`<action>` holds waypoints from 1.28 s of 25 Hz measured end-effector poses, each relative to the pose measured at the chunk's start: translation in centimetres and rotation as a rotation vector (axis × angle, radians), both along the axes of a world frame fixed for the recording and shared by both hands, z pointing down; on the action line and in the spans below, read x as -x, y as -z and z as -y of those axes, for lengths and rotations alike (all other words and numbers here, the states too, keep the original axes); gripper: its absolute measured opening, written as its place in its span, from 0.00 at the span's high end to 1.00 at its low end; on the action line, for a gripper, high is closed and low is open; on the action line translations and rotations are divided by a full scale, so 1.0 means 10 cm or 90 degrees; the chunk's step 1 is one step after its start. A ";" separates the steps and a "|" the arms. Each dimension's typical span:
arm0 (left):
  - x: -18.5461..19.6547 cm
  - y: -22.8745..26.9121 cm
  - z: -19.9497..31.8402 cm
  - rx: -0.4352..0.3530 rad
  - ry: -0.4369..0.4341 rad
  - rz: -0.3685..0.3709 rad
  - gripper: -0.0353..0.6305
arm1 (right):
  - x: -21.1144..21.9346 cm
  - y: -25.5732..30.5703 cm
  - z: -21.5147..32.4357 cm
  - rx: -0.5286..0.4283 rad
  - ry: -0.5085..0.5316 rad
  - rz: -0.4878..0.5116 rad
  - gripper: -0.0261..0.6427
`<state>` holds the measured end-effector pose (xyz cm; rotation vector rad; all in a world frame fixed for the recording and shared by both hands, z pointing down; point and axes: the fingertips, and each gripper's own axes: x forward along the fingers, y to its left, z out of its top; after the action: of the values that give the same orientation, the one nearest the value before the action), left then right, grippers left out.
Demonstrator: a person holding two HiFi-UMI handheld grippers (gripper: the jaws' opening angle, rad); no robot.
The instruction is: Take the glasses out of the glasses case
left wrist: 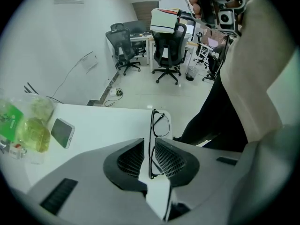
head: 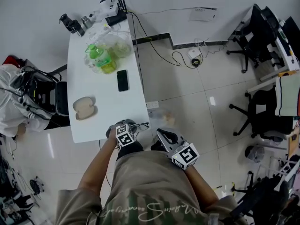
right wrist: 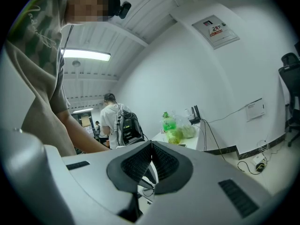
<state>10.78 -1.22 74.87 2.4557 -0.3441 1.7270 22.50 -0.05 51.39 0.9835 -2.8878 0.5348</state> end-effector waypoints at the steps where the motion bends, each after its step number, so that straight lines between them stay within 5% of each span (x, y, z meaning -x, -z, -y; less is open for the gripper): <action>1: 0.01 0.00 0.01 -0.002 0.004 -0.001 0.85 | 0.02 0.01 -0.01 -0.001 0.001 0.000 0.94; 7: 0.07 0.20 0.09 -0.067 0.024 -0.031 0.87 | 0.11 0.04 -0.02 -0.004 0.011 -0.007 0.94; 8: 0.06 0.27 0.09 -0.076 0.038 -0.055 0.94 | 0.13 0.04 -0.02 -0.005 0.013 -0.008 0.94; 12: -0.01 0.68 0.00 -0.080 0.152 -0.204 0.94 | 0.16 0.01 -0.06 0.003 0.021 -0.009 0.94; 20: 0.13 1.33 -0.29 -0.108 0.380 -0.388 0.94 | 0.39 -0.06 -0.07 0.041 0.037 0.053 0.94; 32: 1.27 2.30 -0.32 -0.254 0.572 -0.538 0.94 | 1.22 0.32 0.11 -0.076 -0.003 -0.030 0.94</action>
<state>-1.89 1.93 51.88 2.3583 -1.4481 0.2532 10.33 -1.15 48.20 1.0028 -2.9048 0.3372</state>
